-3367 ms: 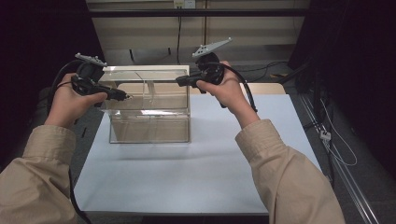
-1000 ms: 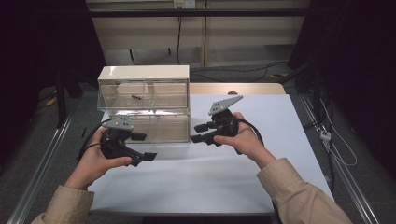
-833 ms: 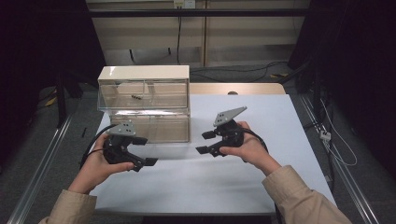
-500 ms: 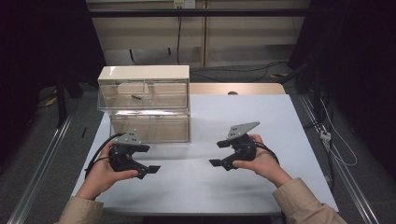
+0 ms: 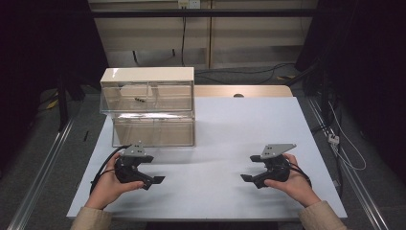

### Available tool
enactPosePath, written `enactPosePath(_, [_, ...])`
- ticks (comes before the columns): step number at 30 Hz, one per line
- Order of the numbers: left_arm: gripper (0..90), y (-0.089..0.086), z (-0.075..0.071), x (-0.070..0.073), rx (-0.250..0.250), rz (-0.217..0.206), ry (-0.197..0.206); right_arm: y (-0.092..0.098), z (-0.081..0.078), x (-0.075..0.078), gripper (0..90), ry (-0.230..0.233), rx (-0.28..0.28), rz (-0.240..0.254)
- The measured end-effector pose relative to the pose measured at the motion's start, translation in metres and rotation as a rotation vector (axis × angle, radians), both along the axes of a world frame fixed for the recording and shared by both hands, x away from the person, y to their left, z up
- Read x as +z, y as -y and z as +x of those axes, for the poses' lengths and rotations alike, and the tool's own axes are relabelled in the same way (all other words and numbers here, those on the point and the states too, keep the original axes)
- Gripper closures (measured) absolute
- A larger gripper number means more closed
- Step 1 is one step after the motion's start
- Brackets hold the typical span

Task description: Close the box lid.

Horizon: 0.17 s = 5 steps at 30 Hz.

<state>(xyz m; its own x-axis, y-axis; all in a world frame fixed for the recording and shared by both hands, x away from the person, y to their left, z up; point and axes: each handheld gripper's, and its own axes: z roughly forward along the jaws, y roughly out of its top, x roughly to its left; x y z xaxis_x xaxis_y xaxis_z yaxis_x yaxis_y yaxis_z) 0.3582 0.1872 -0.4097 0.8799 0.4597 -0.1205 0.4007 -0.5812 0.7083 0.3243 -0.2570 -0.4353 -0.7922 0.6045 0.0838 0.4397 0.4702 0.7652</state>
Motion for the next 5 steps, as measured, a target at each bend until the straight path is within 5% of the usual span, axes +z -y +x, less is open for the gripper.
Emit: enactPosePath(5, [12.6,-0.0013,0.0005,-0.0042,0.002,0.006,0.006,0.0068,-0.0039,-0.0035,19.6,-0.002,-0.025,0.03])
